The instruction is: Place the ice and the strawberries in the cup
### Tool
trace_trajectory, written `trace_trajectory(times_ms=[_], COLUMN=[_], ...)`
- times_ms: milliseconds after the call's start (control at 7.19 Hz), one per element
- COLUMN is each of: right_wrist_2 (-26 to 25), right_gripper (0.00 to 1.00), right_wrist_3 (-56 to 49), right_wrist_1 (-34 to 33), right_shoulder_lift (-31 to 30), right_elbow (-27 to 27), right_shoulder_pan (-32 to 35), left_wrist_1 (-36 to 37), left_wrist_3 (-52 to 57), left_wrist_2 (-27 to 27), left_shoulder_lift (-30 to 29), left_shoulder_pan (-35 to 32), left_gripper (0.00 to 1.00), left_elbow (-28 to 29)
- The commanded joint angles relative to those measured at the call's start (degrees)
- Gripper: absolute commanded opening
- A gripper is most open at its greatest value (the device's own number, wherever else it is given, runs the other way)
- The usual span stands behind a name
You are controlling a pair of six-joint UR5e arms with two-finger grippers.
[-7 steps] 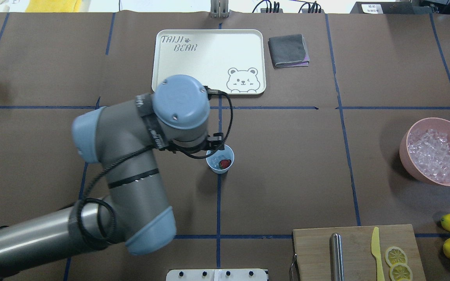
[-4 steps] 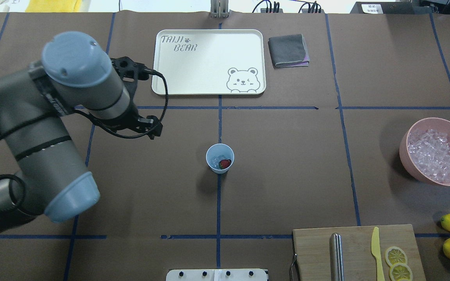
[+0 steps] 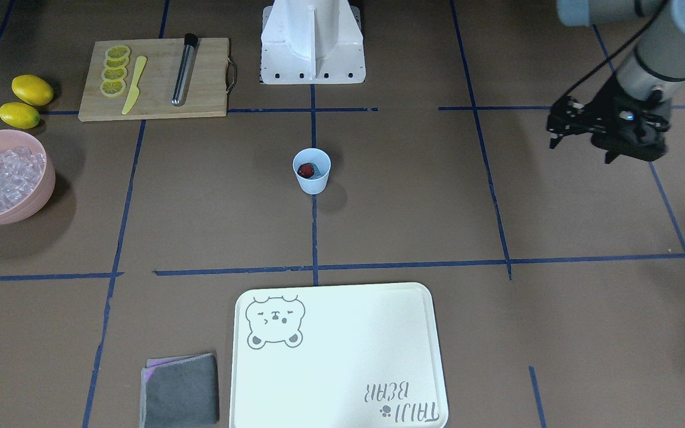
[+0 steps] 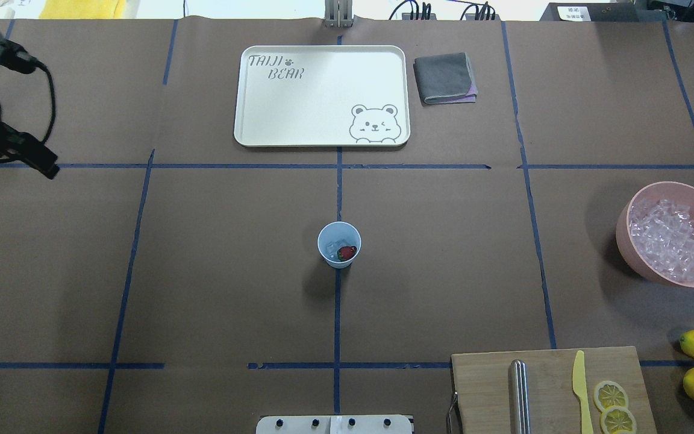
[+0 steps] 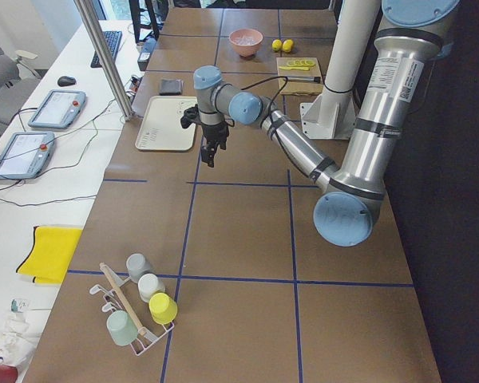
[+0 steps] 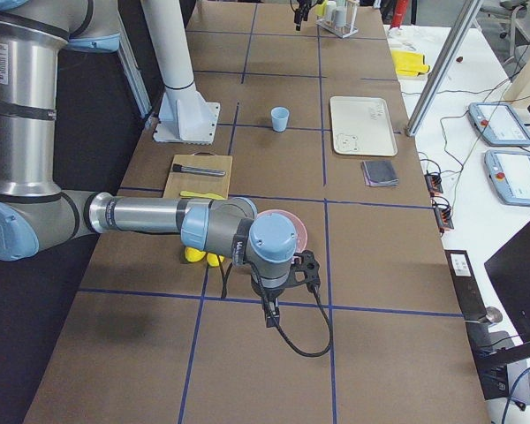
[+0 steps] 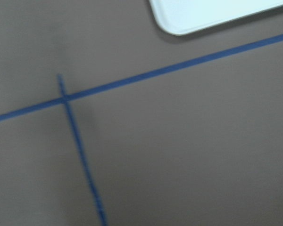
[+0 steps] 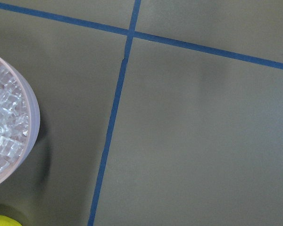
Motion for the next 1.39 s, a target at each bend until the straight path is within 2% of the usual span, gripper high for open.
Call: trace_trajectory(times_ms=[0, 278, 417, 695, 835, 1252], right_wrist_2=[0.0, 0.0, 0.0, 0.0, 0.2, 0.3], right_gripper=[0.99, 0.99, 0.99, 0.99, 0.99, 0.99], right_wrist_3=[0.0, 0.0, 0.0, 0.0, 0.1, 1.4], right_wrist_1=[0.0, 0.0, 0.0, 0.0, 0.0, 0.0], right_shoulder_lift=[0.1, 0.0, 0.0, 0.0, -0.4, -0.4], right_elbow=[-0.1, -0.2, -0.2, -0.3, -0.1, 0.0], right_shoulder_pan=[0.0, 0.0, 0.0, 0.0, 0.0, 0.0], left_wrist_1=[-0.4, -0.4, -0.5, -0.7, -0.7, -0.7], left_wrist_3=[14.5, 24.5, 25.0, 24.9, 24.5, 24.2], left_wrist_2=[-4.0, -5.9, -8.6, -8.9, -9.0, -8.6], left_shoulder_lift=[7.6, 10.6, 11.6, 15.1, 17.5, 18.8], left_shoulder_pan=[-9.6, -17.4, -20.3, -24.0, -24.4, -25.1], left_gripper=[0.99, 0.99, 0.99, 1.00, 1.00, 1.00], left_elbow=[2.0, 7.6, 10.6, 11.0, 10.6, 13.4])
